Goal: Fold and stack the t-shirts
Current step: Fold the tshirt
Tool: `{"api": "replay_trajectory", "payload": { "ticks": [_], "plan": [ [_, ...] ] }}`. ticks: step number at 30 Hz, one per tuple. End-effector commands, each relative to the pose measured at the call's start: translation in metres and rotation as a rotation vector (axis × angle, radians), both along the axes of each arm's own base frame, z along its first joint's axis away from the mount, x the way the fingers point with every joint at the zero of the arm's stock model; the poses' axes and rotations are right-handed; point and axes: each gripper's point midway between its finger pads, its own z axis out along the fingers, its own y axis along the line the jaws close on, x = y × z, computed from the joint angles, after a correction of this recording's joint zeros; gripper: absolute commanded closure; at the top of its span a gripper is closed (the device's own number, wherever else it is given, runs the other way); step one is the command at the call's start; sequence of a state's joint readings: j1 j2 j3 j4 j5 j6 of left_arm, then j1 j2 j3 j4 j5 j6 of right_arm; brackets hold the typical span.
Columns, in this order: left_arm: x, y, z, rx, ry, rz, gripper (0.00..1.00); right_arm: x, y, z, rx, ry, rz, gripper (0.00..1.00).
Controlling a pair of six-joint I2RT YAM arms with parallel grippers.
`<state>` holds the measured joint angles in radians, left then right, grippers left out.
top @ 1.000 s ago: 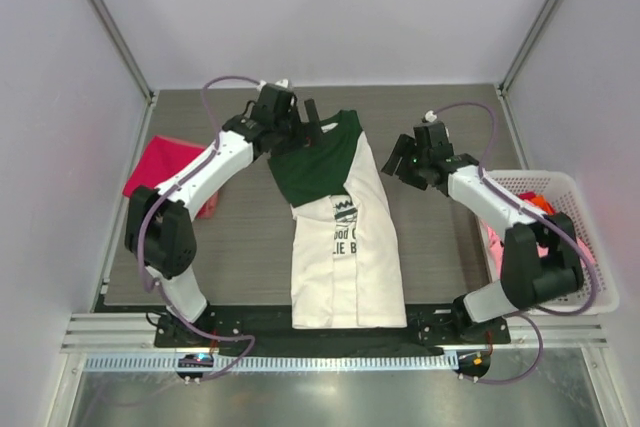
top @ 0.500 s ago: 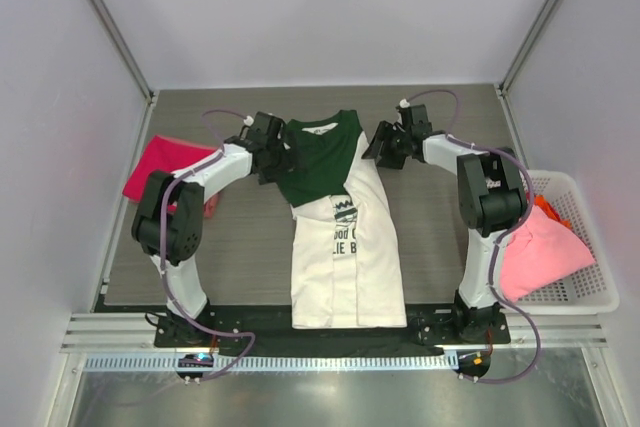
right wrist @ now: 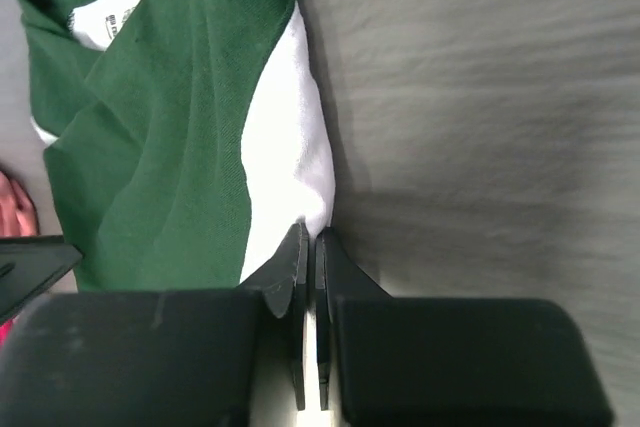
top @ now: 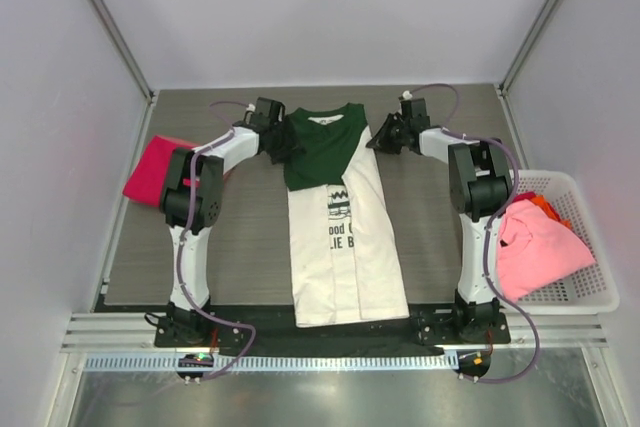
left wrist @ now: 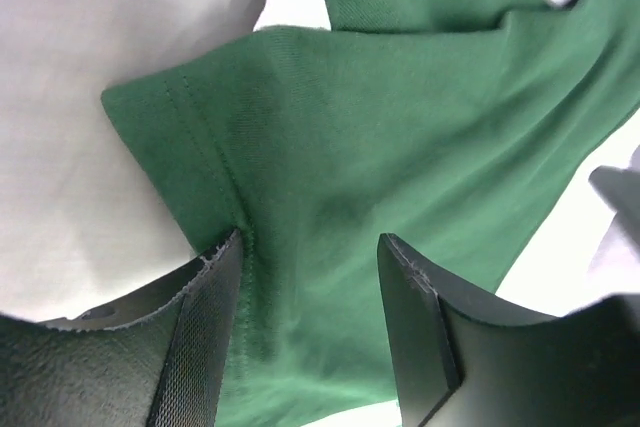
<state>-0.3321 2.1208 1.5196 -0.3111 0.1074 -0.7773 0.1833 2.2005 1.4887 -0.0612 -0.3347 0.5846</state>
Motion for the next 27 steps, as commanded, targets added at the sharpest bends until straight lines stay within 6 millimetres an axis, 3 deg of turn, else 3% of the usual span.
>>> {"api": "replay_trajectory", "payload": {
  "ticks": [1, 3, 4, 5, 6, 7, 8, 9, 10, 11, 12, 13, 14, 15, 16, 17, 18, 19, 20, 21, 22, 23, 24, 25, 26, 27],
  "plan": [
    [0.026, -0.006, -0.017, -0.024, 0.008, 0.003, 0.42, 0.031, -0.024, 0.001, 0.014, -0.055, -0.127, 0.99],
    [0.035, -0.007, -0.031, -0.024, 0.022, 0.005, 0.42, 0.041, -0.033, 0.002, 0.04, -0.067, -0.155, 0.98],
    [0.049, -0.009, -0.019, -0.036, -0.011, 0.008, 0.41, 0.043, -0.03, -0.006, 0.066, -0.049, -0.151, 0.94],
    [0.054, -0.008, -0.02, -0.038, -0.01, 0.011, 0.4, 0.054, -0.03, 0.003, 0.087, -0.074, -0.144, 0.87],
    [0.057, -0.008, -0.019, -0.047, -0.012, 0.008, 0.35, 0.057, -0.027, 0.005, 0.102, -0.076, -0.13, 0.71],
    [0.062, -0.004, -0.012, -0.051, -0.024, 0.015, 0.31, 0.056, -0.023, 0.006, 0.116, -0.065, -0.107, 0.65],
    [0.059, -0.001, -0.011, -0.048, -0.026, 0.015, 0.21, 0.058, -0.023, 0.014, 0.116, -0.078, -0.103, 0.59],
    [0.059, 0.003, -0.006, -0.031, -0.044, 0.02, 0.16, 0.056, -0.023, 0.021, 0.11, -0.09, -0.101, 0.49],
    [0.061, 0.006, 0.021, -0.031, -0.098, 0.021, 0.12, 0.053, -0.026, 0.025, 0.098, -0.096, -0.107, 0.44],
    [0.048, 0.011, 0.014, -0.012, -0.08, 0.017, 0.03, 0.048, -0.033, 0.039, 0.062, -0.124, -0.125, 0.42],
    [0.044, 0.014, 0.022, -0.01, -0.095, 0.021, 0.0, 0.042, -0.035, 0.042, 0.037, -0.118, -0.131, 0.38],
    [0.038, 0.017, 0.028, -0.002, -0.104, 0.028, 0.0, 0.033, -0.04, 0.041, 0.005, -0.092, -0.143, 0.36],
    [0.023, 0.023, 0.039, -0.004, -0.108, 0.035, 0.01, 0.024, -0.048, 0.056, -0.028, -0.107, -0.166, 0.35],
    [0.013, 0.025, 0.041, -0.002, -0.106, 0.036, 0.0, 0.015, -0.049, 0.058, -0.035, -0.102, -0.166, 0.34],
    [0.008, 0.027, 0.048, -0.008, -0.123, 0.043, 0.0, -0.004, -0.051, 0.05, -0.047, -0.072, -0.16, 0.34],
    [0.0, 0.03, 0.072, -0.023, -0.162, 0.058, 0.01, -0.014, -0.054, 0.053, -0.059, -0.072, -0.166, 0.32],
    [-0.019, 0.039, 0.054, -0.001, -0.116, 0.075, 0.01, -0.025, -0.057, 0.077, -0.064, -0.106, -0.173, 0.27],
    [-0.028, 0.042, 0.058, -0.004, -0.115, 0.081, 0.0, -0.037, -0.057, 0.079, -0.073, -0.107, -0.168, 0.24],
    [-0.038, 0.043, 0.058, -0.021, -0.104, 0.078, 0.0, -0.061, -0.061, 0.062, -0.091, -0.058, -0.165, 0.22],
    [-0.045, 0.047, 0.071, -0.061, -0.118, 0.088, 0.0, -0.073, -0.063, 0.065, -0.107, -0.066, -0.16, 0.12],
    [-0.06, 0.046, 0.06, -0.098, -0.09, 0.071, 0.0, -0.086, -0.067, 0.084, -0.11, -0.106, -0.167, 0.06],
    [-0.069, 0.042, 0.063, -0.147, -0.081, 0.047, 0.0, -0.109, -0.073, 0.071, -0.131, -0.075, -0.169, 0.01],
    [-0.075, 0.046, 0.08, -0.17, -0.123, 0.049, 0.0, -0.123, -0.075, 0.071, -0.141, -0.071, -0.16, 0.0],
    [-0.092, 0.047, 0.069, -0.167, -0.102, 0.037, 0.0, -0.147, -0.076, 0.074, -0.136, -0.081, -0.148, 0.0],
    [-0.102, 0.044, 0.075, -0.186, -0.116, 0.012, 0.01, -0.159, -0.075, 0.075, -0.134, -0.083, -0.133, 0.0],
    [-0.115, 0.042, 0.085, -0.195, -0.139, -0.007, 0.01, -0.177, -0.077, 0.069, -0.152, -0.054, -0.121, 0.07]
  ]
}}
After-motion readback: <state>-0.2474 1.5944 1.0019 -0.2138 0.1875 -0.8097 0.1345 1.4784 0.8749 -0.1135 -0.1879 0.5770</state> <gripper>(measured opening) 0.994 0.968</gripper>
